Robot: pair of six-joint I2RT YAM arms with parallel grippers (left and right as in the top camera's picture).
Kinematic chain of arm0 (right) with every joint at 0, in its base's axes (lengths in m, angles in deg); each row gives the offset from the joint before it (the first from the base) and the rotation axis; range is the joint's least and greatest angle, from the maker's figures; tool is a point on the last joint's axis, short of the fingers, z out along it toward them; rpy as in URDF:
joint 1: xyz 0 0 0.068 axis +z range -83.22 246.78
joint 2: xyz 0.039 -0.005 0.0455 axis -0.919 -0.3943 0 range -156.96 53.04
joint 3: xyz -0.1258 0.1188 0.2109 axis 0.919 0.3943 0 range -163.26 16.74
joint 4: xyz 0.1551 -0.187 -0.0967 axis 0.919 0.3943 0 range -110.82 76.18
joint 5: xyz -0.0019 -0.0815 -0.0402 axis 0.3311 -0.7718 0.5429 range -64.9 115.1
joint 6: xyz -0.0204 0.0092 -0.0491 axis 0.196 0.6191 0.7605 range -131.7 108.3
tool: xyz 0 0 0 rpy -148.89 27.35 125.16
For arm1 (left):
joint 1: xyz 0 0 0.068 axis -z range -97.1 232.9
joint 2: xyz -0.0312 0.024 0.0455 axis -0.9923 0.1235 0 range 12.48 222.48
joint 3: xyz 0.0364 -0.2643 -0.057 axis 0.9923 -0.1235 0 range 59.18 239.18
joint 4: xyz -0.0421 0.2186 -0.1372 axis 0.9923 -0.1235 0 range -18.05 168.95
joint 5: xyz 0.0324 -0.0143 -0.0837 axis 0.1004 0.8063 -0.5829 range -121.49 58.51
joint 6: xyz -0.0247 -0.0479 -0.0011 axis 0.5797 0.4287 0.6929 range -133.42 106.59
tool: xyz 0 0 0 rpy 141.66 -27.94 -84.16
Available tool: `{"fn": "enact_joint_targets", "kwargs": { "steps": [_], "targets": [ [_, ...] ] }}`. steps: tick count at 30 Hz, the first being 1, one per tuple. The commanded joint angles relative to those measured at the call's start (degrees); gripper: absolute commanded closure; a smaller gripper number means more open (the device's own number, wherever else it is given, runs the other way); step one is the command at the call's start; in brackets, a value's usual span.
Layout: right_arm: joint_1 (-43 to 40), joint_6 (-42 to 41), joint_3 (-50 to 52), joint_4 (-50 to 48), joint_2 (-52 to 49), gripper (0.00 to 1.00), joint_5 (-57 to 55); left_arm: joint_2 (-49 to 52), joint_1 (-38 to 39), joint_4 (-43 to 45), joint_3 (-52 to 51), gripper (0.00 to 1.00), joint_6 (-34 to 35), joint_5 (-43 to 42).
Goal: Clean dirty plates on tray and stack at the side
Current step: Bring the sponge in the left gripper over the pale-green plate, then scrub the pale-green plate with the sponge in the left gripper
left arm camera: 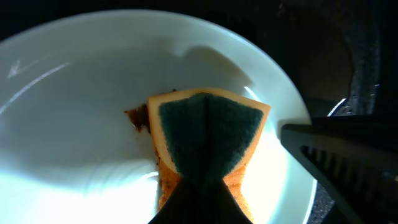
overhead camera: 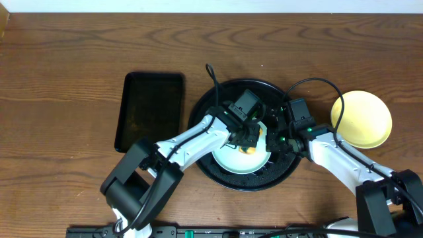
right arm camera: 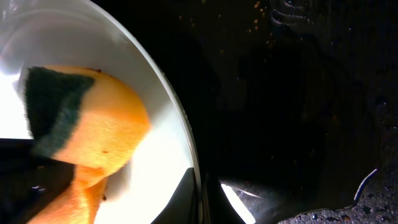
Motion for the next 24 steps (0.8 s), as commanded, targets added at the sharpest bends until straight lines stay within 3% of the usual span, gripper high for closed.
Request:
{"fn": "enact_joint_targets", "kwargs": {
  "steps": [1, 8, 18, 24],
  "targets": [
    [0.37, -0.59, 0.02, 0.02, -0.55, 0.99, -0.5, 1.22, 0.98, 0.07, -0.37, 0.92, 1.03, 0.11],
    [0.37, -0.61, 0.02, 0.15, -0.55, 0.99, -0.5, 3.5, 2.45, 0.0, -0.37, 0.92, 1.05, 2.12],
    [0.37, -0.59, 0.04, 1.75, -0.55, 0.99, -0.5, 3.78, -2.34, -0.63, -0.37, 0.92, 4.35, 19.17],
    [0.37, -0.59, 0.04, 1.77, -0.55, 0.99, -0.5, 3.78, -5.97, -4.66, -0.37, 0.92, 7.5, 19.28]
  ]
}}
